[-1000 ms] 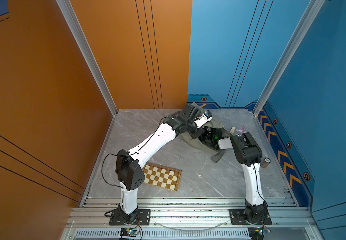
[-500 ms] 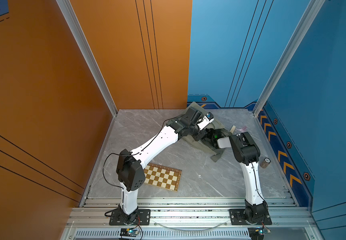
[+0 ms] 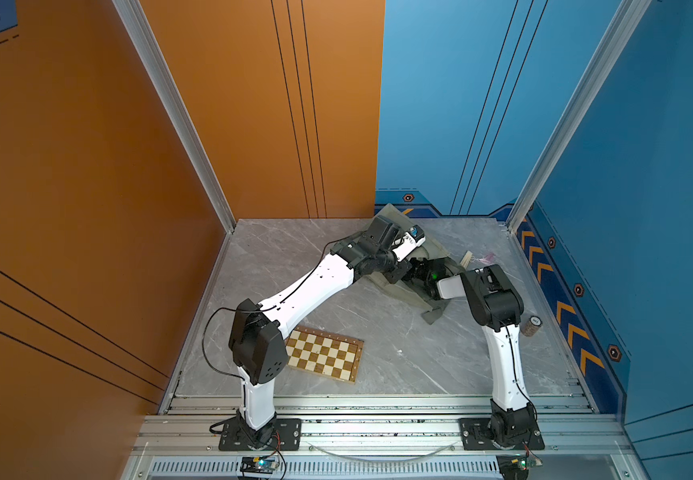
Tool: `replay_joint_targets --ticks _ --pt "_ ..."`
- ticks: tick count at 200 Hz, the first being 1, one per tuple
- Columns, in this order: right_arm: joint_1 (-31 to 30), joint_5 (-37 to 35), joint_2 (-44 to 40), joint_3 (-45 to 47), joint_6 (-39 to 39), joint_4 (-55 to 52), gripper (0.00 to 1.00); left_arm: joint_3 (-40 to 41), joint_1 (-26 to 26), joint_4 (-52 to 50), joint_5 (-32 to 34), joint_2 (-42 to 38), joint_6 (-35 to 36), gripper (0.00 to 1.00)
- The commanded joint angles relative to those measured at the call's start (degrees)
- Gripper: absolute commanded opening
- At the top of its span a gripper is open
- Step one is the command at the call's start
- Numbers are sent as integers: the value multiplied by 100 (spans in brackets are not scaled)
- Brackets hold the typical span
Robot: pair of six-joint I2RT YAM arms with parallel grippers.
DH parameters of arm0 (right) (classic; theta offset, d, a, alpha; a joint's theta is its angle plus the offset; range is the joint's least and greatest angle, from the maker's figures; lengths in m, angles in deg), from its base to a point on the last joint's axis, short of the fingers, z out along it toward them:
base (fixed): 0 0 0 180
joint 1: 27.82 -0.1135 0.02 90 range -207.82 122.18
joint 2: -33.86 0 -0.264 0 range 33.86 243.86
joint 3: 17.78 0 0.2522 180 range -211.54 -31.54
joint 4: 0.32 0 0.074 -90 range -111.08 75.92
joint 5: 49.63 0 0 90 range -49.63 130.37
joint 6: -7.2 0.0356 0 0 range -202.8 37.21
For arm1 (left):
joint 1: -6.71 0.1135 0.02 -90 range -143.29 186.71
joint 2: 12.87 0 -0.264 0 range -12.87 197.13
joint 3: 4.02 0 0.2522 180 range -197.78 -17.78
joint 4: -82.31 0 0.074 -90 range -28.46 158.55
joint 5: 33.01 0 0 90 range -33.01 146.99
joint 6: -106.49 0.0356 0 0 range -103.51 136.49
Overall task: Take out the folding fans from the tote bags
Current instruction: Pick up the folding fan from the canvas bag.
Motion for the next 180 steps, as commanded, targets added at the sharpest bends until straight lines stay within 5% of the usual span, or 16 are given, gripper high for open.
replay_joint_targets --ticks 1,112,180 --pt "254 -60 149 392 -187 -1032 68 152 65 249 -219 -347 -144 0" --pt "358 -95 246 295 -602 -1757 42 366 98 393 -118 -466 -222 0" --pt "366 -18 343 239 -731 -1825 17 388 41 393 -7 -447 -247 0"
